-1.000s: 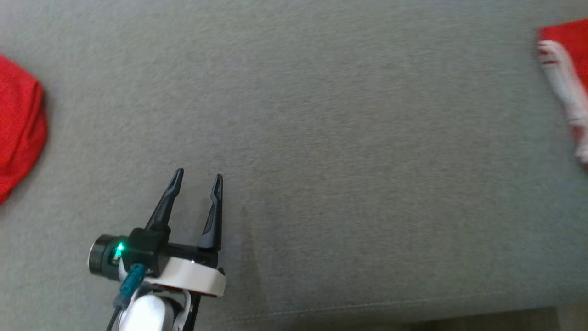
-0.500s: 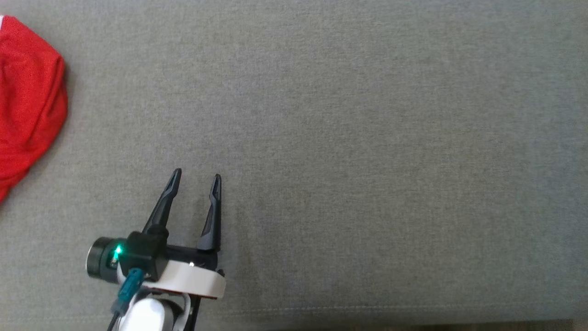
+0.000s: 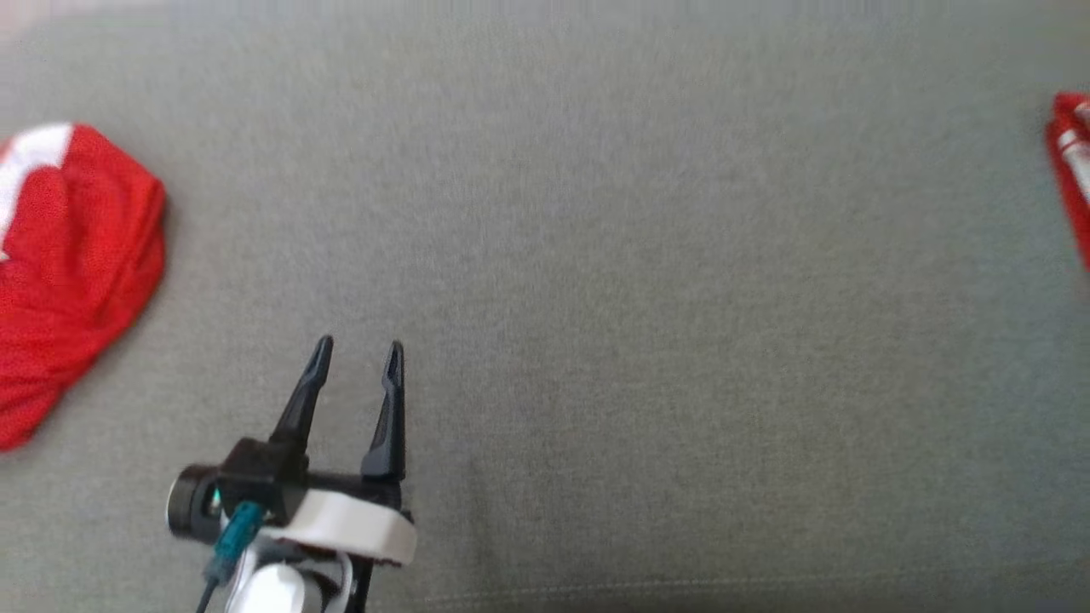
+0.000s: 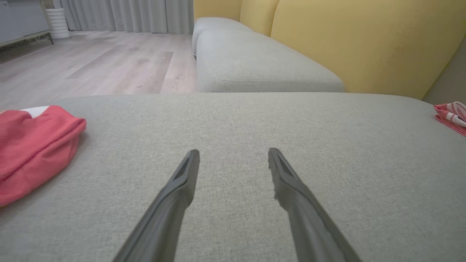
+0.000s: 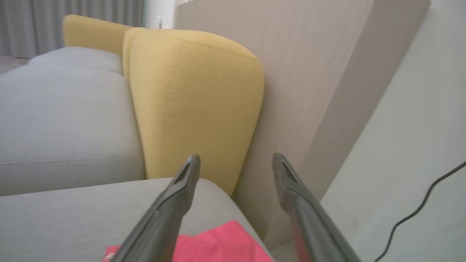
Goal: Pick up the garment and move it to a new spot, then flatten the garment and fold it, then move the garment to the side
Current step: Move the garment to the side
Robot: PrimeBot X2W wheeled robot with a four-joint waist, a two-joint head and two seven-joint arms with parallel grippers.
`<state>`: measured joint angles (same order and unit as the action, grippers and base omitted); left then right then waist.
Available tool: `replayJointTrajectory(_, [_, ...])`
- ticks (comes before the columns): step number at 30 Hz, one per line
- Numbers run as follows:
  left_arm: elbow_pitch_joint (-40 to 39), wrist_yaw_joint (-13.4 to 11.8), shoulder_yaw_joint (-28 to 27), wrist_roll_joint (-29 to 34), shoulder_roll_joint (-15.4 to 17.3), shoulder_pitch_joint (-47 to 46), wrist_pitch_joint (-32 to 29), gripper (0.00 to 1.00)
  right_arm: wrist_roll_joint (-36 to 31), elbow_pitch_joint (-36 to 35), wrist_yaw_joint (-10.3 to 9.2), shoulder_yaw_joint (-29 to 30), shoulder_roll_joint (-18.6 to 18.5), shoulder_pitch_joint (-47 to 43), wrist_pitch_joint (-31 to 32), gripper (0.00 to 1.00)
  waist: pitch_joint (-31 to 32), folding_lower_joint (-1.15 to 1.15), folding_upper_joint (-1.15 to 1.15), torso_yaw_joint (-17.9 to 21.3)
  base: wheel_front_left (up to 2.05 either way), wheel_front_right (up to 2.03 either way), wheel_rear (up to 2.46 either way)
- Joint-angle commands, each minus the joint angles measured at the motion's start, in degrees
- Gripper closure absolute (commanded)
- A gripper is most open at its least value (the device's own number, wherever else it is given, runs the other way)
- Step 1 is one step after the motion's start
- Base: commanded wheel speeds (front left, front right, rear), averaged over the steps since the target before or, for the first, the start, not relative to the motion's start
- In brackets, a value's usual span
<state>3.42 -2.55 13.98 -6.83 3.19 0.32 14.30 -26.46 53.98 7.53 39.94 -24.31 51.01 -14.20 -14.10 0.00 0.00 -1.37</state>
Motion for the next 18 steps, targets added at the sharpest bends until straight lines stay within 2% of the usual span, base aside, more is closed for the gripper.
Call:
replayJointTrajectory(1, [-1.3,-0.4,-2.2,-0.4,-0.2,1.1,0.7,0.0,2.3,-2.4,-0.04,-2.4,0.4,-2.3,-0.7,0.0,4.9,0.0,0.0,-0.4,0.0,0.0,0.0])
replayJointTrajectory(6, [0.2,-0.2,-3.9,-1.1,-0.2,4.1,0.7,0.0,13.0,-13.1,-0.04,-12.5,5.7,-14.4,-0.8,0.0,10.3,0.0,0.0,-1.7,0.0,0.0,0.0])
replayJointTrajectory(10, [1.4,0.1,-5.3,-1.2,-0.2,6.1,0.7,0.0,20.0,-22.3,-0.04,-18.5,10.3,-26.2,-0.8,0.0,13.2,0.0,0.0,-2.7,0.0,0.0,0.0])
replayJointTrajectory(15, [2.8,0.5,-6.1,-1.1,-0.3,7.1,0.7,0.0,23.8,-33.2,-0.04,-24.6,16.7,-39.4,1.0,0.0,15.1,0.0,0.0,-3.4,0.0,0.0,0.0])
replayJointTrajectory(18, [3.7,0.7,-6.5,-1.2,-0.3,6.9,0.7,0.0,24.7,-38.4,-0.04,-28.2,19.4,-46.1,1.3,0.0,15.8,0.0,0.0,-3.6,0.0,0.0,0.0])
